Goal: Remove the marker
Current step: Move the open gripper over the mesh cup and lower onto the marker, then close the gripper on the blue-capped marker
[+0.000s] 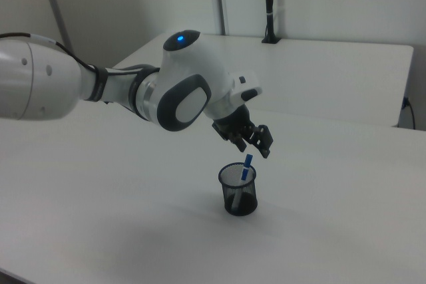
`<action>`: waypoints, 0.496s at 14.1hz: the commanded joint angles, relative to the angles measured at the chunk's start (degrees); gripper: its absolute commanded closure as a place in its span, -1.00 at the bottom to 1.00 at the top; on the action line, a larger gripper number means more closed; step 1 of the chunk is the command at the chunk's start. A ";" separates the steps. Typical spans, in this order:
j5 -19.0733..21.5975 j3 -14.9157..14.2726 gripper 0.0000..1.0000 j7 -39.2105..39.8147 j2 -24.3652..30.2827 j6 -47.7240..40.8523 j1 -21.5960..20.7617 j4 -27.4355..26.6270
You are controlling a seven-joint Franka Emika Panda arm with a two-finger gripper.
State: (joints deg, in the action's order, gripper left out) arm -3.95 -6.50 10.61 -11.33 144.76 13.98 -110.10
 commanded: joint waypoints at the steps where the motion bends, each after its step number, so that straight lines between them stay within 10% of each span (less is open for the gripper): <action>1: -0.36 -0.09 -0.31 -1.03 -0.80 2.98 -0.26 -2.04; 7: -0.27 0.09 0.71 -1.29 -1.15 4.21 -0.27 -3.10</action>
State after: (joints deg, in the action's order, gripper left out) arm -3.94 -6.31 10.57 -13.34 147.04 13.96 -111.73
